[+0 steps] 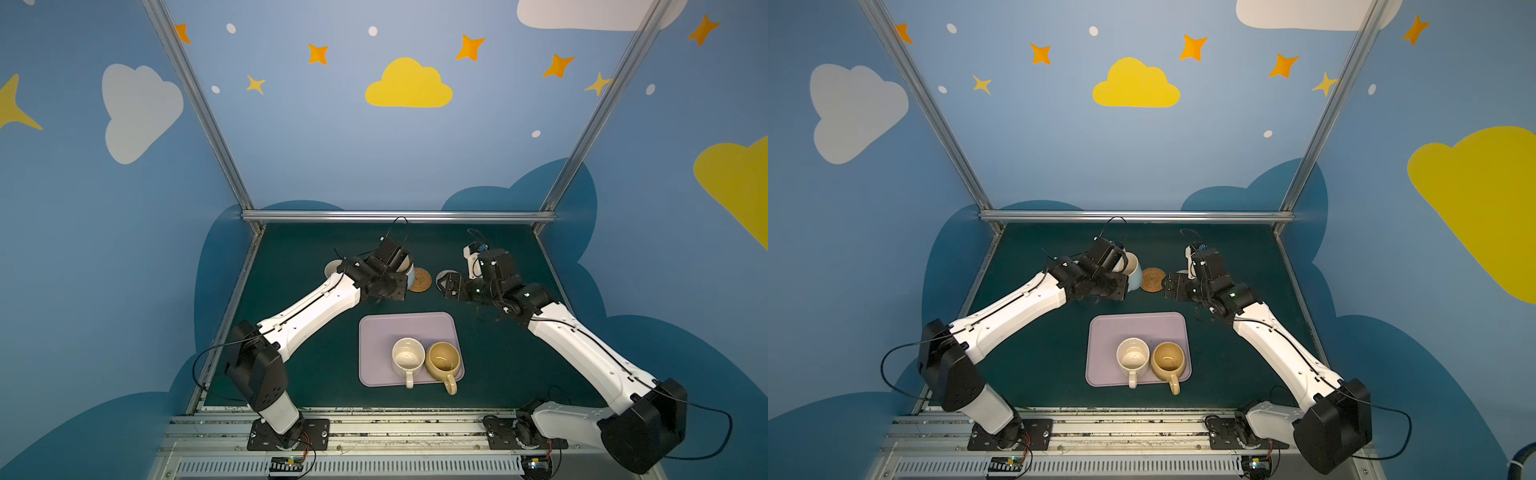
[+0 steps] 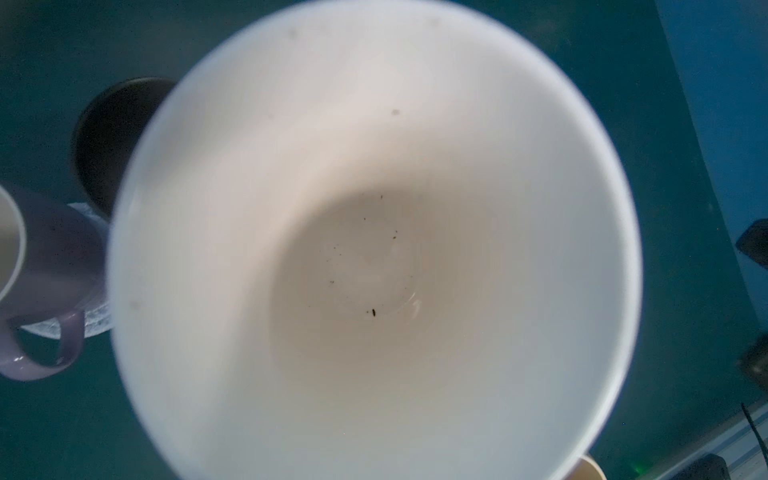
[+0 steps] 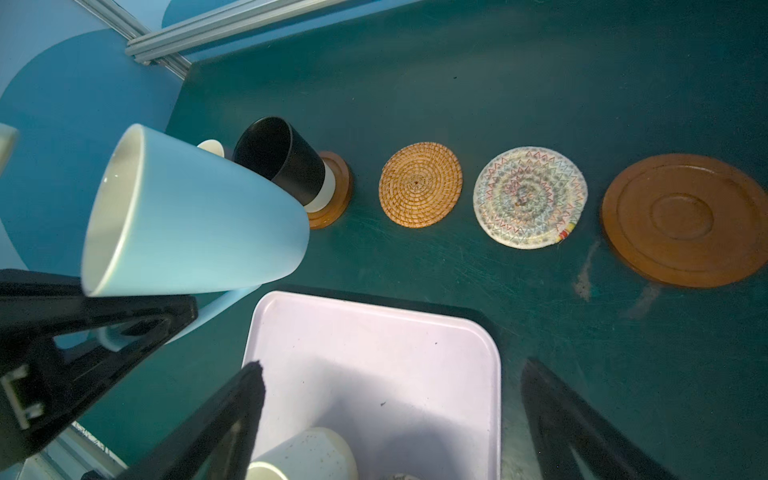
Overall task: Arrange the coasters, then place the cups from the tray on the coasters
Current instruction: 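Carry the light-blue mug toward the woven rattan coaster while right gripper moves toward the coasters, then lower the light-blue mug onto the woven rattan coaster and open the left gripper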
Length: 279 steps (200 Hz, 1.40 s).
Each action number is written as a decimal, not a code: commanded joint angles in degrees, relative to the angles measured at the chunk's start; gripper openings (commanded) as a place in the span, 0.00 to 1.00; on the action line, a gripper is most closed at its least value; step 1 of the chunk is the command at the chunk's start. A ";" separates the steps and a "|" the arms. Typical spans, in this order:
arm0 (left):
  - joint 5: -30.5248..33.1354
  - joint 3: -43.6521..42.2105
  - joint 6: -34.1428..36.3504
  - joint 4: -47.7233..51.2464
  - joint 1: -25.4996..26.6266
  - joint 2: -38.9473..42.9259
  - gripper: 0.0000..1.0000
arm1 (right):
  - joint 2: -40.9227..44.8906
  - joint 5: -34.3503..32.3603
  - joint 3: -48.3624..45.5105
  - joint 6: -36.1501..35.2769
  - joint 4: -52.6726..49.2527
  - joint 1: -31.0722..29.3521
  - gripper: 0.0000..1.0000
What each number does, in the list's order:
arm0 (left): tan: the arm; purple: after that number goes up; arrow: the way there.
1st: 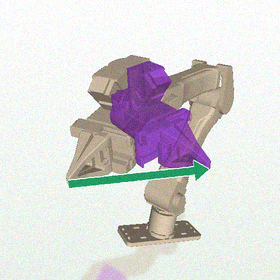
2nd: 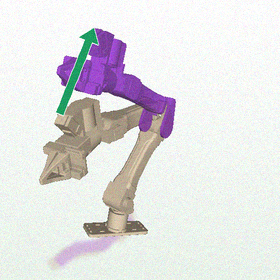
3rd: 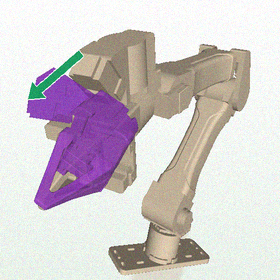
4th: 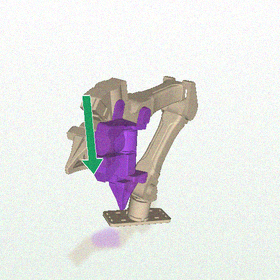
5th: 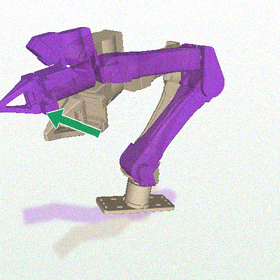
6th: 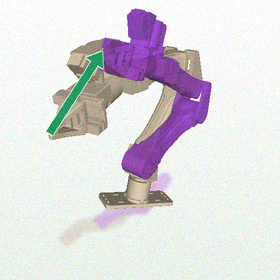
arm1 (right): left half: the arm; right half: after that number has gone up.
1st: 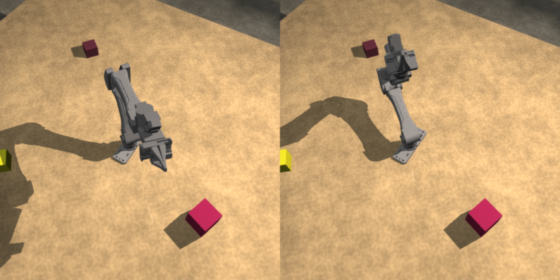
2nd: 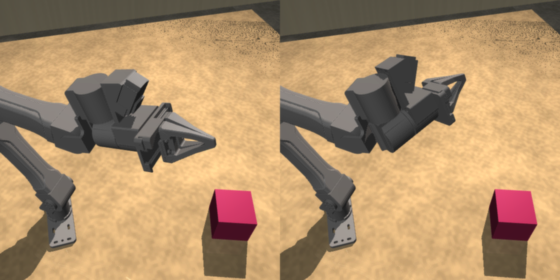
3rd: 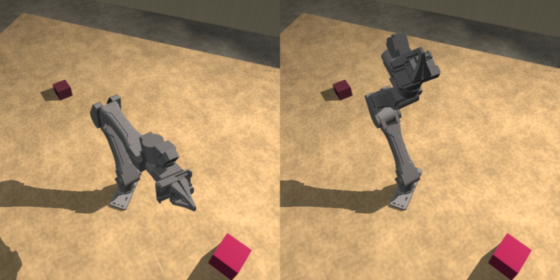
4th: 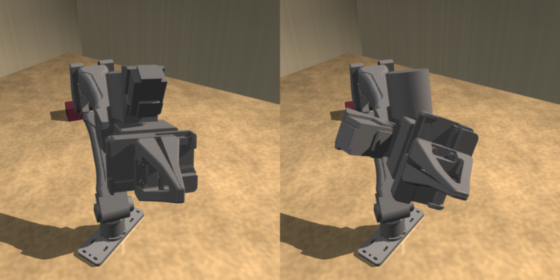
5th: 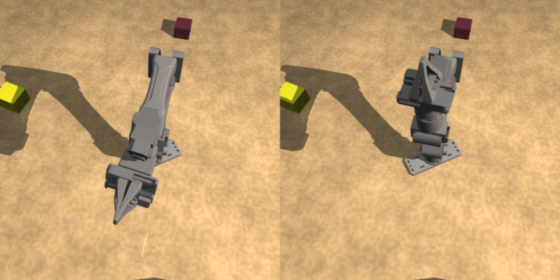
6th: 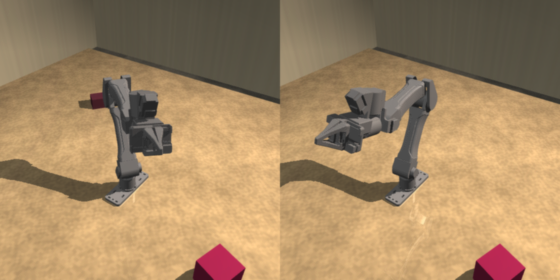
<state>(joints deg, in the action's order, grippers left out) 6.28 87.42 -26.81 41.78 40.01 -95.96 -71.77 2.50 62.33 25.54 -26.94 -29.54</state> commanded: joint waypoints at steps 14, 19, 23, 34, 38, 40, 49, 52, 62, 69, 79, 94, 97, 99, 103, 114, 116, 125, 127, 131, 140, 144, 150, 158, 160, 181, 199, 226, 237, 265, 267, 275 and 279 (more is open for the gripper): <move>-0.51 8.24 1.56 -1.08 -0.85 -5.35 0.03 | -2.38 2.71 2.88 -1.73 -1.29 2.49 0.95; -0.45 9.63 1.41 -0.35 -0.94 -6.55 0.03 | -2.62 2.97 2.94 -1.81 -1.27 2.89 0.95; -0.44 10.69 1.39 0.10 -0.94 -7.40 0.03 | -2.67 3.11 3.12 -1.89 -1.29 3.14 0.95; -0.42 13.28 1.27 0.92 -0.98 -9.77 0.03 | -3.06 3.45 3.22 -2.03 -1.07 3.71 0.95; -0.47 14.13 1.24 1.13 -1.06 -10.52 0.03 | -3.22 3.57 3.31 -2.16 -1.03 3.99 0.95; -0.55 14.52 1.23 1.18 -1.07 -10.90 0.03 | -3.27 3.61 3.37 -2.23 -1.01 4.10 0.95; -0.51 16.25 1.27 1.59 -1.07 -12.51 0.03 | -3.59 3.65 3.66 -2.30 -1.10 4.53 0.95; -0.53 16.79 1.15 1.70 -1.10 -13.03 0.03 | -3.72 3.65 3.80 -2.33 -1.10 4.69 0.95; -0.57 18.53 1.10 1.83 -1.16 -14.66 0.03 | -4.08 3.57 4.11 -2.42 -1.19 5.11 0.95; -0.56 19.71 1.15 2.05 -1.24 -15.75 0.03 | -4.38 3.69 4.29 -2.42 -1.12 5.39 0.95; -0.72 21.55 0.85 2.62 -1.44 -17.34 0.03 | -4.56 4.31 4.36 -2.42 -0.80 5.86 0.95; -1.26 24.21 0.16 3.77 -1.68 -19.68 0.03 | -4.86 5.91 4.30 -2.75 0.26 6.87 0.95; -1.27 24.73 0.10 3.94 -1.71 -20.16 0.03 | -4.87 6.32 4.21 -2.84 0.49 7.05 0.95; -1.27 25.00 0.03 4.10 -1.67 -20.43 0.03 | -4.98 6.43 4.19 -2.90 0.55 7.17 0.95; -1.31 25.57 -0.04 4.35 -1.65 -21.00 0.03 | -5.11 6.69 4.28 -2.87 0.70 7.44 0.95; -1.27 26.85 -0.30 4.76 -1.69 -22.35 0.03 | -5.36 7.11 4.32 -2.96 0.91 8.13 0.95; -1.23 27.09 -0.45 4.83 -1.71 -22.60 0.03 | -5.39 7.19 4.37 -3.03 0.92 8.21 0.95; -1.10 27.82 -0.74 4.98 -1.80 -23.57 0.03 | -5.64 8.00 4.45 -3.13 1.16 8.72 0.95; -1.10 27.94 -0.71 4.98 -1.78 -23.77 0.03 | -5.77 8.21 4.47 -3.17 1.18 8.84 0.95; -1.14 28.19 -0.75 4.91 -1.78 -24.12 0.03 | -5.96 8.77 4.55 -3.28 1.16 9.08 0.95; -1.02 28.87 -0.78 4.96 -1.78 -25.13 0.03 | -6.70 10.12 4.95 -3.38 1.06 9.56 0.95; -0.88 29.22 -0.90 5.05 -1.78 -25.43 0.03 | -6.99 10.59 5.18 -3.35 0.86 9.72 0.95; -0.80 29.66 -0.84 5.05 -1.78 -26.04 0.03 | -7.36 11.21 5.57 -3.35 0.60 9.93 0.95; -0.43 30.25 -0.93 5.30 -1.78 -26.87 0.03 | -7.73 11.59 5.91 -3.37 0.25 10.08 0.95; -0.29 30.40 -0.98 5.32 -1.78 -26.94 0.03 | -7.76 11.68 6.00 -3.39 0.23 10.06 0.95; 0.62 31.72 -1.12 5.41 -1.87 -28.97 0.03 | -7.95 11.80 5.90 -3.27 0.53 10.29 0.95; 1.13 33.58 -0.80 5.81 -1.91 -30.95 0.03 | -8.11 12.50 4.97 -3.57 2.24 10.33 0.94; 3.65 36.74 -1.88 8.15 -1.87 -33.76 0.03 | -8.43 12.79 5.00 -2.89 2.16 10.54 0.94; 3.60 37.52 -2.07 8.29 -1.86 -34.56 0.03 | -8.55 12.90 4.91 -2.80 2.29 10.62 0.94; 2.80 39.87 -3.30 9.35 -1.78 -36.34 0.03 | -9.31 13.14 5.24 -2.68 2.00 10.73 0.94; 2.73 39.98 -3.39 9.48 -1.78 -36.45 0.03 | -9.34 13.19 5.26 -2.62 1.87 10.69 0.94; 2.44 40.20 -3.71 9.76 -1.78 -36.72 0.03 | -9.59 13.44 5.42 -2.69 1.65 10.77 0.94; 2.29 40.28 -3.89 9.81 -1.78 -36.83 0.03 | -9.68 13.53 5.52 -2.68 1.44 10.76 0.94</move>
<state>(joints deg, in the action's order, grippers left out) 8.23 124.88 -29.17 51.53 38.37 -133.01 -80.51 14.79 66.54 23.09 -25.45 -19.14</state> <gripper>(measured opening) 0.145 0.944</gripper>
